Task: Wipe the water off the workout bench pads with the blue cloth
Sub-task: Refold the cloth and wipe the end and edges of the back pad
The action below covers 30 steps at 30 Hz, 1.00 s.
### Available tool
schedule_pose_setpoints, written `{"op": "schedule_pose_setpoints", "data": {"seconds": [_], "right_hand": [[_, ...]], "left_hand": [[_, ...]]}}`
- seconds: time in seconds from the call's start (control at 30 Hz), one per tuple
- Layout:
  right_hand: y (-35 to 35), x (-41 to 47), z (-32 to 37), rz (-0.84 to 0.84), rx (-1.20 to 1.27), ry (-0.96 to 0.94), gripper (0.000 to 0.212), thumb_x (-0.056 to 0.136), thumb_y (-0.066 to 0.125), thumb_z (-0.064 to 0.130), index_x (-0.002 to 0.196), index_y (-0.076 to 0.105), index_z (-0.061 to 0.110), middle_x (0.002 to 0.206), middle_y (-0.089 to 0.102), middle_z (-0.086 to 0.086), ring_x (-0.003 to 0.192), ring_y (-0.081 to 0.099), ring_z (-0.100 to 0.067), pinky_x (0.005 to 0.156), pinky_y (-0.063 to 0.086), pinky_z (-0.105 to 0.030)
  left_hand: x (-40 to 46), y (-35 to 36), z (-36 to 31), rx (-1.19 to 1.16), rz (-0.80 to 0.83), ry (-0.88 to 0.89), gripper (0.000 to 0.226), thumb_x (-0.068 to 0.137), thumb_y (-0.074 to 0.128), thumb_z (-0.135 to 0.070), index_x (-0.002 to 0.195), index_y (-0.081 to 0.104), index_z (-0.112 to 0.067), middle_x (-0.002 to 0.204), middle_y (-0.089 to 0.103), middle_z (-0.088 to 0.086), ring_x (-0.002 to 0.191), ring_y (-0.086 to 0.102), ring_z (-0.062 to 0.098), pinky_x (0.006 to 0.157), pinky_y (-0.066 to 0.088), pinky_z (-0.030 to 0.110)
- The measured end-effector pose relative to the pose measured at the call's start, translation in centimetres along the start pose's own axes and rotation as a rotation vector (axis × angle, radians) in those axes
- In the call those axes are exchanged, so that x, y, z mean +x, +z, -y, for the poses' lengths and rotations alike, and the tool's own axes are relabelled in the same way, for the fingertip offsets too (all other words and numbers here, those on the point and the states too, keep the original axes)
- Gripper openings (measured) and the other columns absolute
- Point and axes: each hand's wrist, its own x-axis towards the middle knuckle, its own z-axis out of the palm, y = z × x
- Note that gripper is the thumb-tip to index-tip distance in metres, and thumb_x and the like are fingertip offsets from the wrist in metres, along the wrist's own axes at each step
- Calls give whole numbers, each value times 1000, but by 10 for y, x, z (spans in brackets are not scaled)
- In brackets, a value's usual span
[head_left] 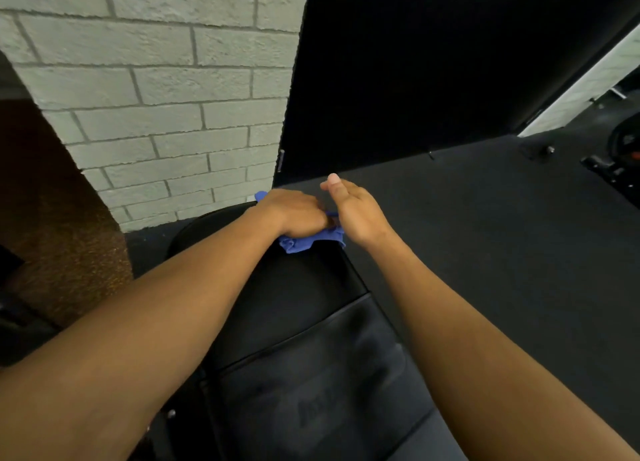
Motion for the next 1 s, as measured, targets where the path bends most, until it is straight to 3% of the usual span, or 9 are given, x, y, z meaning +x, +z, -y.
{"op": "schedule_pose_setpoints", "data": {"seconds": [0.1, 0.2, 0.27, 0.37, 0.53, 0.7, 0.8, 0.93, 1.0], "right_hand": [[-7, -5, -8, 6, 35, 23, 52, 105, 35, 51, 136, 60, 17, 137, 58, 3, 116, 51, -8, 93, 36, -24], [-12, -9, -11, 40, 66, 49, 52, 106, 34, 50, 138, 58, 17, 140, 55, 2, 120, 49, -8, 94, 34, -24], [-12, -12, -10, 59, 82, 61, 52, 106, 35, 50, 138, 58, 16, 140, 55, 2, 120, 50, -8, 95, 36, -25], [-11, -16, -5, 61, 74, 58, 51, 105, 37, 50, 135, 61, 16, 138, 59, 1, 124, 53, -13, 104, 42, -33], [6, -37, 13, 102, -11, 47, 46, 104, 42, 48, 120, 67, 14, 126, 66, -3, 117, 60, -18, 104, 45, -39], [26, -65, 35, 73, -50, 54, 30, 105, 45, 43, 96, 63, 20, 92, 63, 5, 82, 59, -8, 67, 48, -17], [38, -79, 50, -6, -60, 65, 30, 103, 46, 46, 81, 56, 29, 77, 55, 13, 79, 55, -12, 78, 47, -33], [47, -99, 65, -101, -22, 81, 31, 104, 44, 47, 91, 60, 24, 89, 62, 7, 93, 60, -16, 79, 40, -30], [49, -109, 67, -127, 0, 111, 30, 104, 44, 47, 87, 59, 26, 88, 60, 9, 88, 58, -11, 79, 39, -29]], "left_hand": [[-5, 8, -8, 1, -5, 46, 49, 96, 28, -61, 105, 66, -33, 97, 67, -9, 95, 58, 16, 90, 40, 38], [-18, 18, -15, -22, -13, 141, 45, 99, 29, -57, 114, 65, -34, 121, 65, -15, 126, 49, 12, 114, 26, 41], [-32, 24, -18, -70, 6, 184, 44, 105, 29, -50, 137, 57, -39, 152, 43, -23, 150, 21, 8, 124, 3, 40], [-54, 27, -14, -115, 45, 197, 46, 108, 26, -48, 151, 43, -42, 165, 8, -27, 154, -8, 3, 122, -13, 36], [-92, 30, 12, -94, 112, 189, 49, 108, 25, -49, 156, 34, -40, 165, -9, -26, 150, -20, -2, 120, -17, 33], [-133, 25, 44, -37, 156, 218, 48, 109, 26, -48, 155, 35, -38, 164, -12, -27, 143, -23, -8, 121, -17, 36], [-156, 27, 64, 2, 178, 276, 47, 109, 27, -48, 155, 34, -41, 161, -12, -31, 146, -23, -6, 121, -17, 36], [-174, 20, 97, -75, 215, 367, 46, 108, 31, -50, 154, 32, -45, 160, 0, -38, 149, -15, -7, 125, -13, 37], [-178, 18, 109, -291, 244, 298, 56, 100, 41, -61, 153, 37, -42, 158, 13, -34, 151, -6, -2, 127, -7, 39]]}}
